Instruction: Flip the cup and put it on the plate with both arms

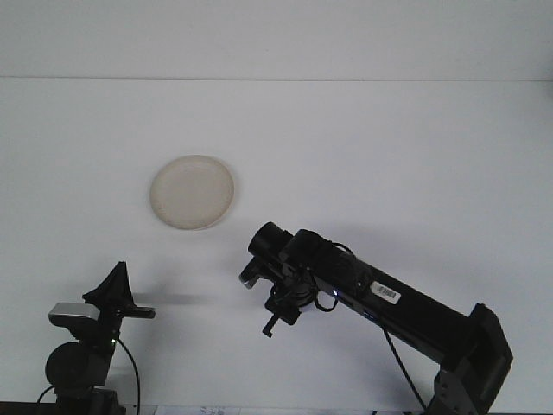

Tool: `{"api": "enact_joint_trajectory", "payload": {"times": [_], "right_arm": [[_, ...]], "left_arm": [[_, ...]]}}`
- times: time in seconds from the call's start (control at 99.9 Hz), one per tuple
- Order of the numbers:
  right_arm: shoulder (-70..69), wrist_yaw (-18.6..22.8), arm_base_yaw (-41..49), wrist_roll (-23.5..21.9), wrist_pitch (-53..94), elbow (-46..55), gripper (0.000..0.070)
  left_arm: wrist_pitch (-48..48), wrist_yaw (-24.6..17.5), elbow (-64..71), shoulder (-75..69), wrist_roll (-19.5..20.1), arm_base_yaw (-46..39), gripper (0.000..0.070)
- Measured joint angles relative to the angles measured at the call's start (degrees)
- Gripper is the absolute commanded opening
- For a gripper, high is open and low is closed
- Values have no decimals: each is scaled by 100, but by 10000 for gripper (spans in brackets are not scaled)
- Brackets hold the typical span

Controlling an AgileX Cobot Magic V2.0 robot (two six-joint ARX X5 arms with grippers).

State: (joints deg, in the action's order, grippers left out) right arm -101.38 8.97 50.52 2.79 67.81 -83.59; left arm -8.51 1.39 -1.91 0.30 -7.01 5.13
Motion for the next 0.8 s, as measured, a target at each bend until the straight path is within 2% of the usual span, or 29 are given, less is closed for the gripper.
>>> {"api": "enact_joint_trajectory", "payload": {"times": [0.07,0.29,0.56,0.801], "right_arm": [[-26,2,0,0,20,-2,389],[-28,0,-2,103,518,-643,389],[37,-146,-131,549,909,-1569,389],[468,-144,-1298,732,901,-1565,388]], "left_arm": [[-2,0,0,0,0,0,12],[-2,0,0,0,0,0,12],[-2,0,0,0,0,0,12],[-2,0,0,0,0,0,12]]}}
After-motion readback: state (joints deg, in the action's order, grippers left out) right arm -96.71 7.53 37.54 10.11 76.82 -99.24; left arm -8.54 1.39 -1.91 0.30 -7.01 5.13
